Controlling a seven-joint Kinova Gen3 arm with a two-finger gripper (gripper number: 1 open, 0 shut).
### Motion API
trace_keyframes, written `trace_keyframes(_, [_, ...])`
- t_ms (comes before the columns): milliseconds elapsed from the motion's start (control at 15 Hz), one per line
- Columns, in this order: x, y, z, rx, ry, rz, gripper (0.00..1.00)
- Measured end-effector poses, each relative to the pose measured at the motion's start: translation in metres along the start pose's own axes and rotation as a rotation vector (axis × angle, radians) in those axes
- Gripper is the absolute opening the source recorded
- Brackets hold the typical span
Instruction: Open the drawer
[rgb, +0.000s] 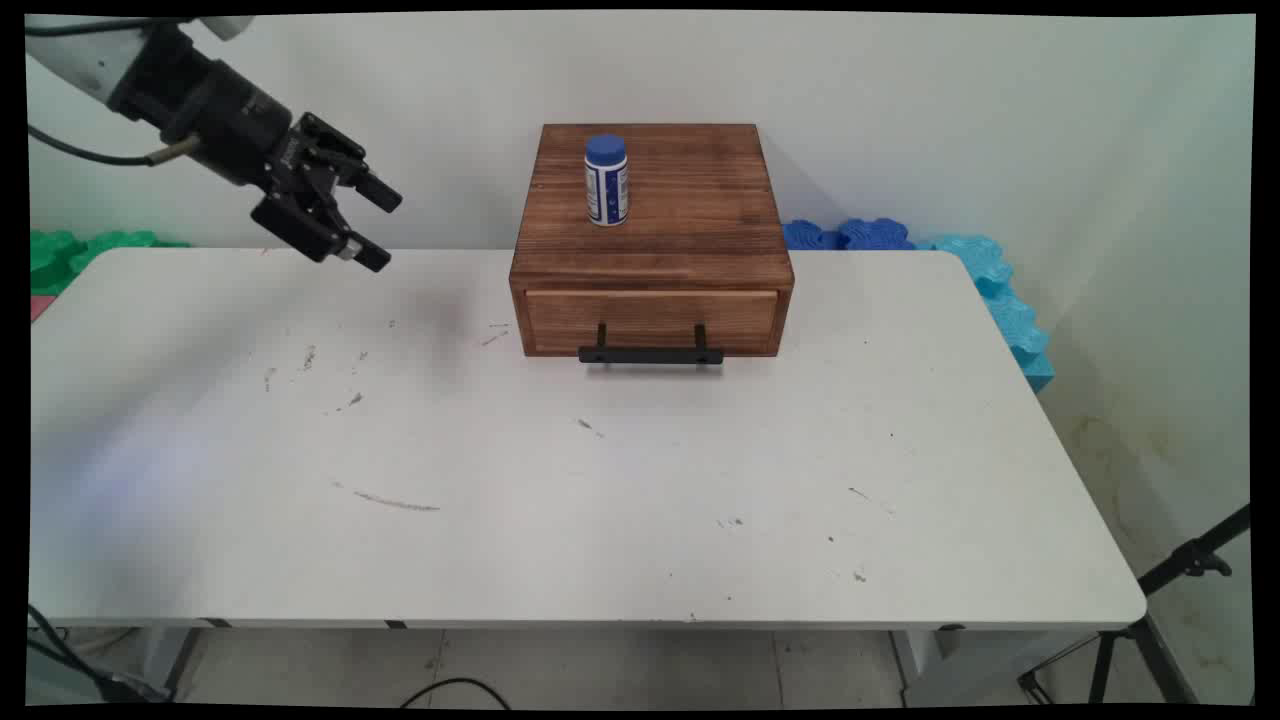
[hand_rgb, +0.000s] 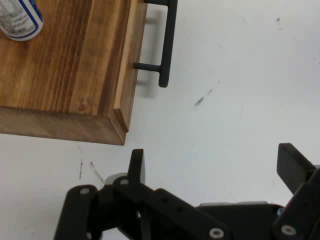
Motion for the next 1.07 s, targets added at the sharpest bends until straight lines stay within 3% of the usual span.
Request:
trace_keyframes(533, [0.026,0.004,0.025,0.021,-0.007,-0.054,1.00])
trace_keyframes(1067, [0.065,0.013,0.082,0.046,-0.020,-0.073,1.00])
